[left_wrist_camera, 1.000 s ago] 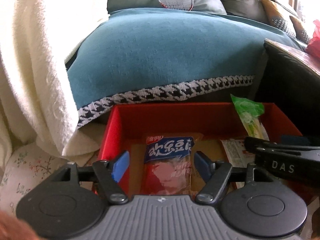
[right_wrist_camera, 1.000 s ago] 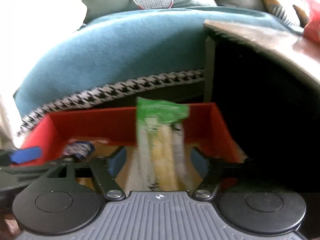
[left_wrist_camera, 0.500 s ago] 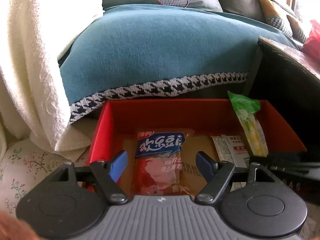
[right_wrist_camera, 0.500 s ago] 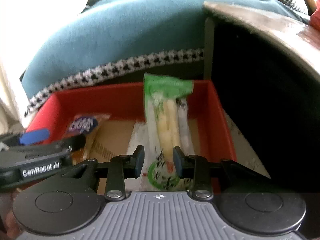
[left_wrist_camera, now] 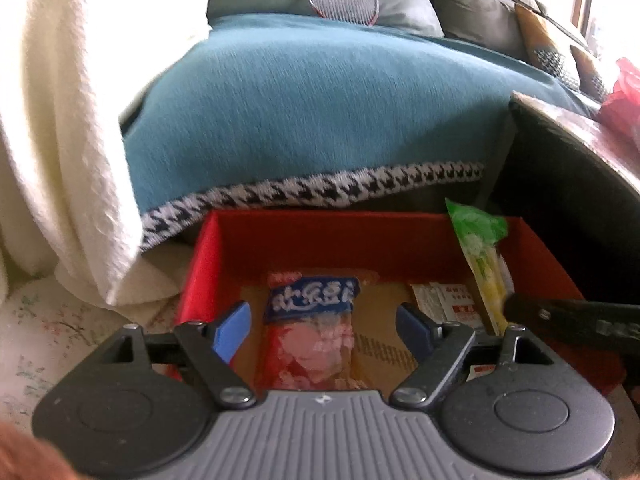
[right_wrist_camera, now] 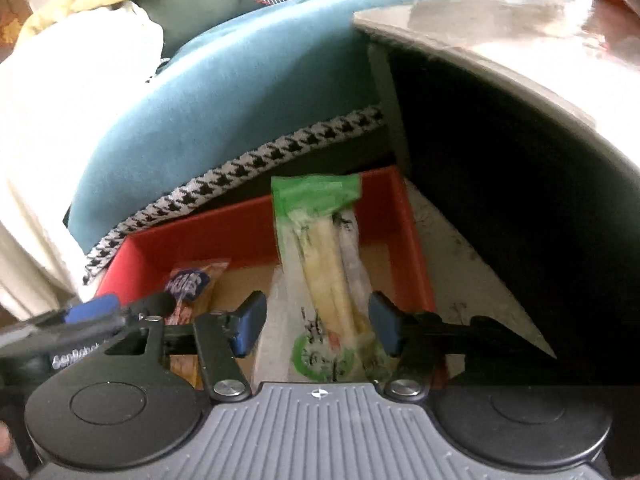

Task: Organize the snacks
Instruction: 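Withdraw both open tools from the box back toward the remaining snacks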

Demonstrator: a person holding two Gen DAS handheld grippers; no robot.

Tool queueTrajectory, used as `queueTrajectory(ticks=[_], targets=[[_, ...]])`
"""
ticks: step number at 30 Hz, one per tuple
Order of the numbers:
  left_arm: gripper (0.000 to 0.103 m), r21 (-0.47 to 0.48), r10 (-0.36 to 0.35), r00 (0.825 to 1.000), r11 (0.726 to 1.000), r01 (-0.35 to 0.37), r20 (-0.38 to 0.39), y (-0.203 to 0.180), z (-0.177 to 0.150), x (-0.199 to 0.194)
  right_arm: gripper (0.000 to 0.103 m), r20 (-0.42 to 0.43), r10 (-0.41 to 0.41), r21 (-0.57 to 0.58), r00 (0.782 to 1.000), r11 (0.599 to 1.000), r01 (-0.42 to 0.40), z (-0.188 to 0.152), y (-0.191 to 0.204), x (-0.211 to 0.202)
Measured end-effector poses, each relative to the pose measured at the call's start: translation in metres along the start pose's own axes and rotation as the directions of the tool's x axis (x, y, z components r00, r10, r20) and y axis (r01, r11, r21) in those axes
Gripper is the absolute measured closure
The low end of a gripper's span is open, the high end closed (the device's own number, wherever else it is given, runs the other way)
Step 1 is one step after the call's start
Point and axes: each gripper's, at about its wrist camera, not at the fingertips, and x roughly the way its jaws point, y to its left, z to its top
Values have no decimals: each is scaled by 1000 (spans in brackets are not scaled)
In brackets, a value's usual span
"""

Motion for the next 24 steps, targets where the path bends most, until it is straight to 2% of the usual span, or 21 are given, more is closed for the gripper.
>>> queueTrajectory(ticks=[2,4,7,9,13,18,20,24], targets=[[29,2,-1,1000,1000,1,-17,0,-2,7,32,4,-42,-38,999,998,42,1,8,8],[29,37,19,1000,999,-18,-6,-3,-5,8,31,9,-25,-61,1000,998,26,0,15,13],[29,64,21,1000,998,-21,-9,-5,-7,9,31,24,-79,-110,997,991,82,-3,23,21],[29,70,17,1000,997,-16,-13,-5,-7,9,30,24,-74,-121,997,990,76,-4,25,20],[29,64,9,1000,998,-8,-13,-5,-7,9,37,4,-103,-124,995,987,103,-2,25,21],[29,37,-1,1000,999,2,-17,0,-4,8,30,-30,-42,-85,999,996,39,-1,23,16],[29,31,2,1000,1000,-1,-18,3,-3,6,23,-32,-8,-70,999,998,6,-3,23,13],[28,1,-10,1000,1000,10,-12,9,1,2,30,-61,113,14,992,994,-112,-1,18,3]])
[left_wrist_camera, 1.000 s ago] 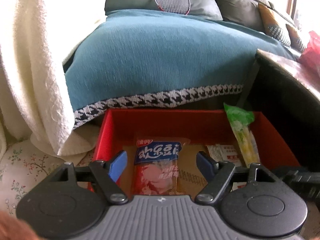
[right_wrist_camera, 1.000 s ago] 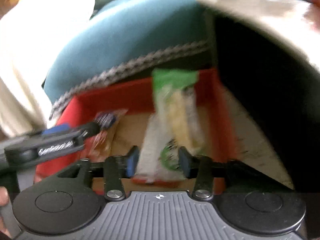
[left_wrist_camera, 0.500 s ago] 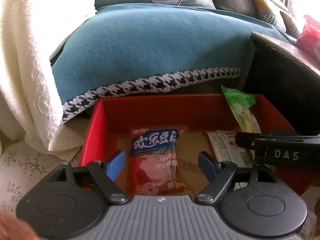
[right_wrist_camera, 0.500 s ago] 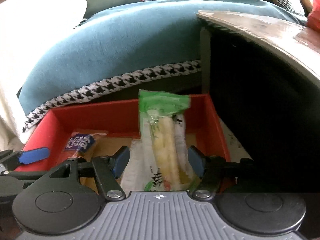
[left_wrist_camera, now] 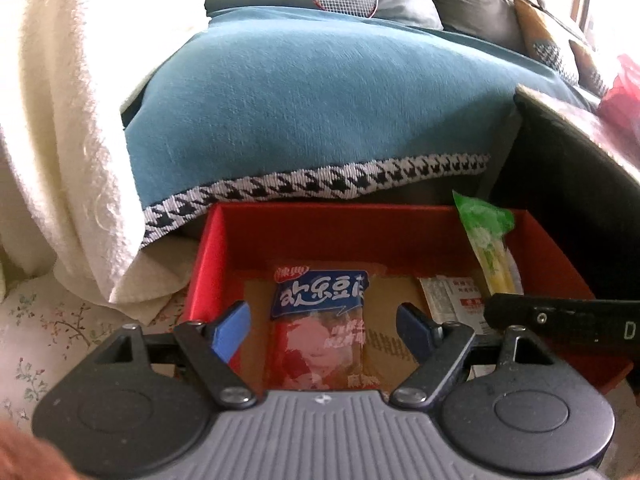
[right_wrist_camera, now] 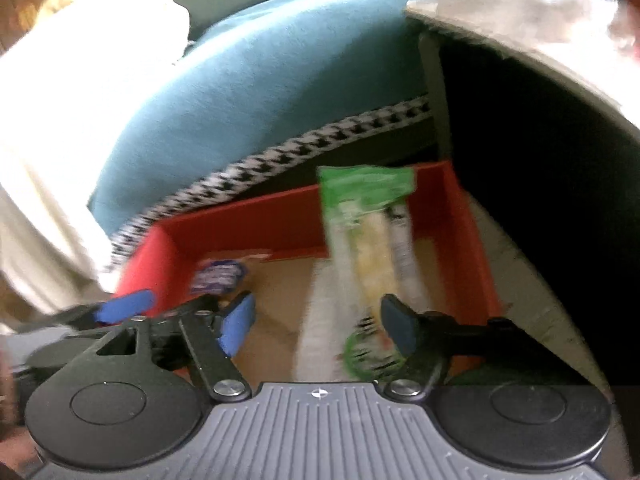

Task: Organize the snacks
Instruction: 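Withdraw both open tools from the box back toward the remaining snacks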

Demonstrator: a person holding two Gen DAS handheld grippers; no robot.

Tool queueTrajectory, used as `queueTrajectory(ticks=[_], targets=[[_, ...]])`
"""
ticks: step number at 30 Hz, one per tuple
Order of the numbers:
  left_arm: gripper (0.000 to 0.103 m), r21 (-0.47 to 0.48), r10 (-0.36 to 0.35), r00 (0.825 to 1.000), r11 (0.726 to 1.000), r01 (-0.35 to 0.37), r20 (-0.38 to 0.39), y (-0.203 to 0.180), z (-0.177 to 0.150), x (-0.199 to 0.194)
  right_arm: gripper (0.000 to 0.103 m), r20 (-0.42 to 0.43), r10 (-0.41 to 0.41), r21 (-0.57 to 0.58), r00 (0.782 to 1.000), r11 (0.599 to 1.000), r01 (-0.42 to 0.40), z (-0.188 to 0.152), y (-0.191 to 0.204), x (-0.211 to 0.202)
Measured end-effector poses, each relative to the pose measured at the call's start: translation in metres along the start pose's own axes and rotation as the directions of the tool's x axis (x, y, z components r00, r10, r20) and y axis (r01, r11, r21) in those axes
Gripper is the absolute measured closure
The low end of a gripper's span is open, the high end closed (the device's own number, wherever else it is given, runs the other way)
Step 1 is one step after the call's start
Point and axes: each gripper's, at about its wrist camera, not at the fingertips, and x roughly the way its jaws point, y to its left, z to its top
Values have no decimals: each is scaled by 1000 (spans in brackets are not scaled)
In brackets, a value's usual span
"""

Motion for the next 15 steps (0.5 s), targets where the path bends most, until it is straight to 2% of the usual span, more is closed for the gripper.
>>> queueTrajectory(ticks=[2,5,12,13,15], targets=[[28,-6,-7,1000,1000,7,-3,2,0,0,40,15,-39,4,999,999,38,0,-5,1],[28,8,-15,1000,1000,15,-5,1,-2,3,42,-36,-6,63,999,998,8,-2,-16,16],[28,13,-17,1000,1000,17,-9,1,-1,2,37,10,-157,-93,988,983,157,-5,7,26],[28,12,-18,1000,1000,18,-14,2,0,0,31,2,-167,-110,986,980,166,-7,11,28],[28,12,-1,1000,1000,2,-13,6,2,-13,30,-78,-127,-66,989,990,122,-9,8,29]])
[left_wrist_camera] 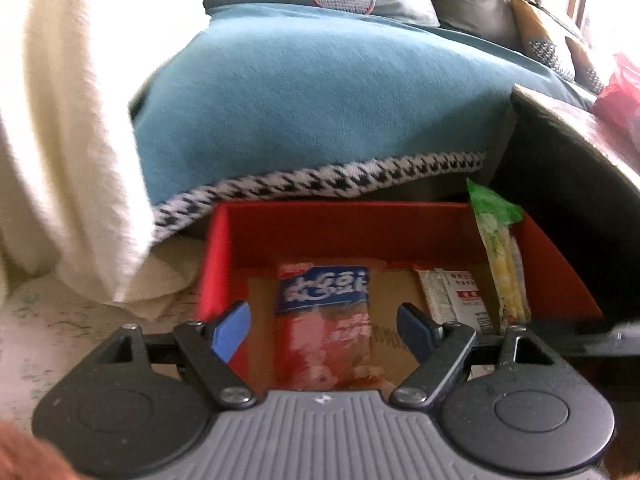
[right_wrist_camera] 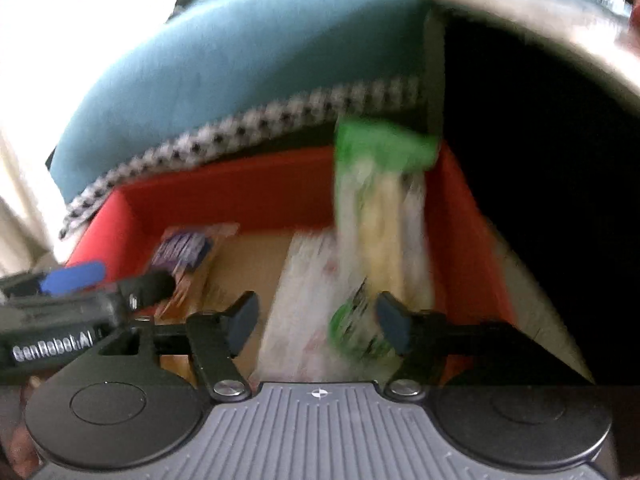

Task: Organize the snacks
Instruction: 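Withdraw both open tools from the box back toward the remaining snacks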

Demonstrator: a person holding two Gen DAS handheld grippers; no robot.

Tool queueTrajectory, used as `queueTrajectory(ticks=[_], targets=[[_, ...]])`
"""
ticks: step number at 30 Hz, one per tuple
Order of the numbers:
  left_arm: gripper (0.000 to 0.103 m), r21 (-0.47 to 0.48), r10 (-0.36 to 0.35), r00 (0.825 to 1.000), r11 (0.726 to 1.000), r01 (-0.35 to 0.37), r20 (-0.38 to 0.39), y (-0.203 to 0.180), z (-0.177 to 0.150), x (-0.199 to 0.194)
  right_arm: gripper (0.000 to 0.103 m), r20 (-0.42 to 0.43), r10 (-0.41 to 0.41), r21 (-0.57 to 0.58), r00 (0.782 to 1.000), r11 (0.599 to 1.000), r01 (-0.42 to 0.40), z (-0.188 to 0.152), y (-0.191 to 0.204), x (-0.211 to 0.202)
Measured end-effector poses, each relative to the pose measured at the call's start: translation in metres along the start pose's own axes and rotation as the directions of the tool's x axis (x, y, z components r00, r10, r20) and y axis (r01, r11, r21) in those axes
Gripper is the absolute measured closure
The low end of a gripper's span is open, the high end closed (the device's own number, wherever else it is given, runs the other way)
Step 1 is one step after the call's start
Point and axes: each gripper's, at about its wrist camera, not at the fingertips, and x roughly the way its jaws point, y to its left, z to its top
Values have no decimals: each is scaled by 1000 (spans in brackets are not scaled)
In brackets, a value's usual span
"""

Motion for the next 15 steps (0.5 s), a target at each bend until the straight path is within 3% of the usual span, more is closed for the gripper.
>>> queueTrajectory(ticks=[2,4,6,8,12,15], targets=[[28,5,1,1000,1000,-1,14,6,2,-20,33,-45,121,75,992,990,-117,-3,-7,-10],[28,-9,11,1000,1000,-11,26,14,2,-46,32,2,159,98,987,982,-159,-3,-6,-37],[27,-39,42,998,998,-41,45,21,2,-69,27,88,85,54,992,994,-90,-3,3,-78],[23,-86,35,998,996,-31,51,31,-4,-92,18,188,20,13,982,1000,-22,-7,11,-124],[21,-145,5,1000,989,-3,16,48,-36,-127,16,291,-57,4,955,998,58,-40,14,-186],[21,-157,41,999,987,-44,-27,56,-70,-141,16,257,-80,43,963,997,71,-76,10,-198]])
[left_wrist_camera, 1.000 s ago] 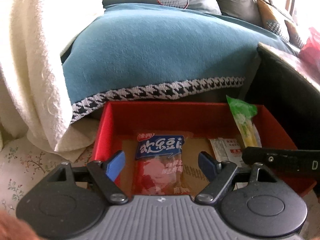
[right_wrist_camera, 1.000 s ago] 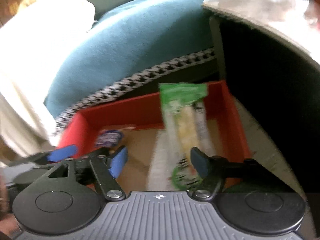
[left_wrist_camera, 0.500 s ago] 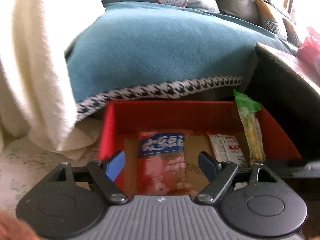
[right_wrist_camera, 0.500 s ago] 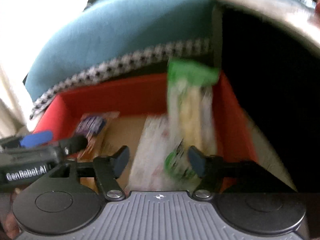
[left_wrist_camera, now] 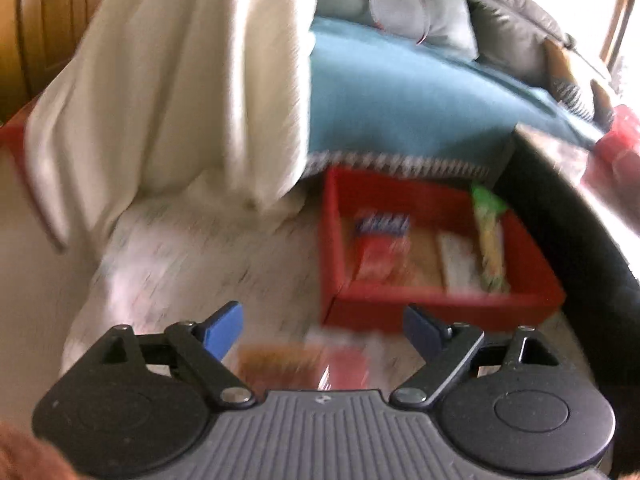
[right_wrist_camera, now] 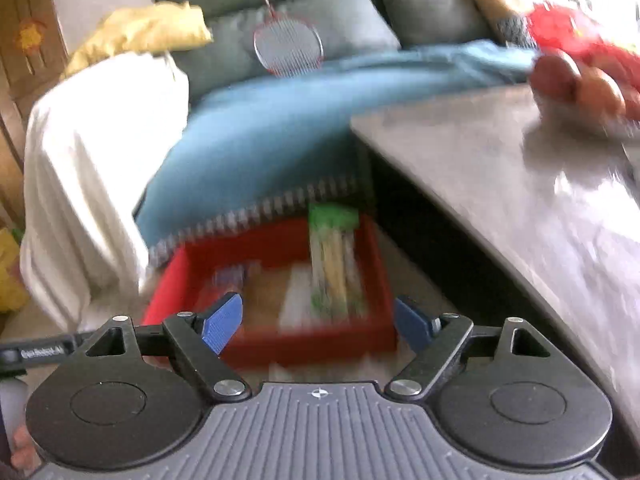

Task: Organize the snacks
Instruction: 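Withdraw both open tools from the box back toward the remaining snacks, then lift the red square spicy packet with the left tool while the right tool nears the foil packet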

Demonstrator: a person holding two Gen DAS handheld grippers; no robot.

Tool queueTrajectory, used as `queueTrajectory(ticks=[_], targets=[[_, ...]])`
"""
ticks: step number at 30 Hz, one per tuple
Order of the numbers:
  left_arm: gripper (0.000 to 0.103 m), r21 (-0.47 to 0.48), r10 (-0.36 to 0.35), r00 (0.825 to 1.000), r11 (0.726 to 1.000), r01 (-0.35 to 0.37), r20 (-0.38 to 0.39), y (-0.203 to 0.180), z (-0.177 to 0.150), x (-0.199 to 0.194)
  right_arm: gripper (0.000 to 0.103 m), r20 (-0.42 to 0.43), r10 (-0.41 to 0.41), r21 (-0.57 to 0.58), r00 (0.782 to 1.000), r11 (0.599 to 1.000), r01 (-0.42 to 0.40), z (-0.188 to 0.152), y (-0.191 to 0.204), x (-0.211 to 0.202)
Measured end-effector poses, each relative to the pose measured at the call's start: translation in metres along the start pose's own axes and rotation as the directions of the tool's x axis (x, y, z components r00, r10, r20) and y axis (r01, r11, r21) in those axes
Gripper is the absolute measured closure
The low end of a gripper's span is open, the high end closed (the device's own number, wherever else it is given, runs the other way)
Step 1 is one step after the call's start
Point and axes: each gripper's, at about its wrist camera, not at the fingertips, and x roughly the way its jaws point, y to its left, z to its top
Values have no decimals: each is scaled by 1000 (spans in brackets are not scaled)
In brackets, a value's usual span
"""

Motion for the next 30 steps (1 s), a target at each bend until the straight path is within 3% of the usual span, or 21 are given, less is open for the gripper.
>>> queueTrajectory(ticks=[4,7,16,19,22,26,29,30], targets=[[21,10,26,999,1000,-25,-46,6,-33,-4,16,-102,-40,22,994,999,43,-39,-1,0],[21,21,17,996,1000,-16,-90,3,-41,7,16,-168,4,39,986,999,3,-53,5,5],[21,103,68,990,993,-56,-123,-11,-31,44,16,-205,21,9,978,1000,-20,-56,16,30],[21,58,89,985,995,-81,-148,5,-29,53,16,-240,34,7,970,999,-33,-57,9,40],[21,-26,59,974,997,-66,-220,19,-36,71,16,-259,37,9,965,999,-36,-55,5,45],[16,-57,39,979,997,-51,-199,15,-39,74,15,-250,59,17,967,998,-57,-51,4,44],[28,-59,35,983,997,-47,-179,9,-43,70,15,-251,56,20,966,998,-53,-52,2,44],[37,-60,23,983,998,-34,-180,9,-43,69,15,-256,52,16,965,999,-50,-52,1,45]])
